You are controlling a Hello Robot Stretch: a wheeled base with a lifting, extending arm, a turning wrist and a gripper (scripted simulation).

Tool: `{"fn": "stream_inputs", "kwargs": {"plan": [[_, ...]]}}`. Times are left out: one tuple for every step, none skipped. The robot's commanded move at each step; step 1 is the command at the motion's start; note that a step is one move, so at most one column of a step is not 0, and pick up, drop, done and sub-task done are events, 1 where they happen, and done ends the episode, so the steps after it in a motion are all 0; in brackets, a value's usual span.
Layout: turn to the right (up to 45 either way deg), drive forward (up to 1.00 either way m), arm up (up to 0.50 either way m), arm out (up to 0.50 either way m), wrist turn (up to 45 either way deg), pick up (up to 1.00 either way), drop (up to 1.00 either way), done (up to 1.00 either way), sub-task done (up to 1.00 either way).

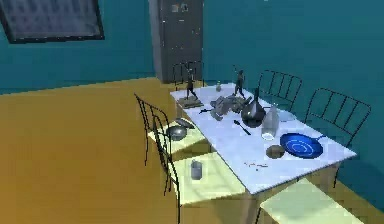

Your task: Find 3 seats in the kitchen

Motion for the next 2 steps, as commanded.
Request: {"fn": "stream_inputs", "kwargs": {"plan": [[-30.0,0.0,0.0,0.0,0.0,0.0,0.0,0.0,0.0],[0.0,0.3,0.0,0.0,0.0,0.0,0.0,0.0,0.0]]}}
